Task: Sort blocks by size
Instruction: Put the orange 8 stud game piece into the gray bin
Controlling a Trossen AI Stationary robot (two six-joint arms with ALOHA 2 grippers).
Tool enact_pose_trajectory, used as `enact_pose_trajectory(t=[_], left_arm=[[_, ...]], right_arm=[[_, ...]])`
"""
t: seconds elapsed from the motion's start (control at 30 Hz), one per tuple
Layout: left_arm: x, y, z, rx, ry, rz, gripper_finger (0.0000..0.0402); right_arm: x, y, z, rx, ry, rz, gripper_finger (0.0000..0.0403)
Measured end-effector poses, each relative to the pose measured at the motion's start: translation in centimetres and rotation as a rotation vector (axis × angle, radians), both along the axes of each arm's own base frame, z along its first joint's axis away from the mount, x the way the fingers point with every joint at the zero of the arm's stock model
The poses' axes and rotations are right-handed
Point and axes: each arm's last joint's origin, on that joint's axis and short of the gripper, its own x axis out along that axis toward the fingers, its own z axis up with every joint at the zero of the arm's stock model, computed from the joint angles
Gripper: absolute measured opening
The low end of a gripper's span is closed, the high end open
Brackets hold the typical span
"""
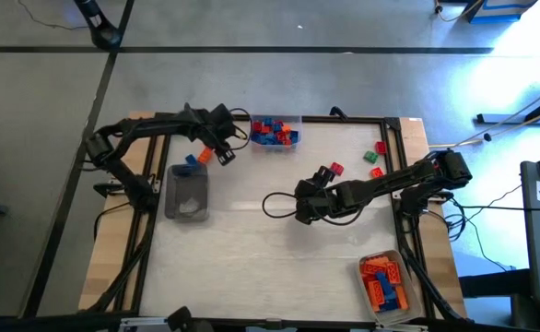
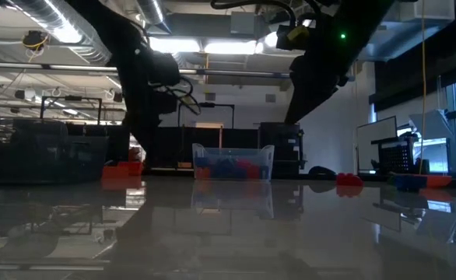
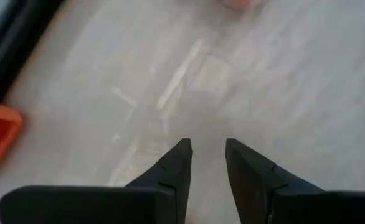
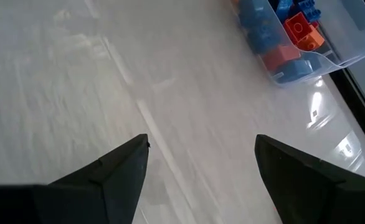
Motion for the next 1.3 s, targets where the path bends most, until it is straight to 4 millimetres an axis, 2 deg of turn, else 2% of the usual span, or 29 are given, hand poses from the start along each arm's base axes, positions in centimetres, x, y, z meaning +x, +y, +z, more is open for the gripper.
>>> enact_pose_trajectory(t=[0.3,0.47,0.67,1.1,1.2,1.3], left_arm=[[-1.9,0.4,-0.2,-0.086,0.106,0.062,0.0175],[-2.5,0.4,-0.9,-0.087,0.137,0.116,0.0197],[-3.2,0.2,-2.0,-0.087,0.168,0.135,0.0198],[-3.8,1.4,-4.5,-0.112,0.235,0.171,0.0198],[-3.7,1.5,-4.7,-0.117,0.238,0.162,0.0182],[-3.6,1.4,-4.7,-0.12,0.237,0.148,0.0143]], right_arm=[[0.0,0.0,0.0,0.007,0.0,0.003,0.0293],[0.0,0.0,0.0,0.008,0.0,0.004,0.0293],[0.0,0.0,0.0,0.008,-0.001,0.004,0.0293],[0.0,0.0,0.0,0.008,-0.003,0.003,0.0293],[0.0,0.0,0.0,0.007,-0.003,0.003,0.0293],[0.0,0.0,0.0,0.007,-0.003,0.003,0.0293]])
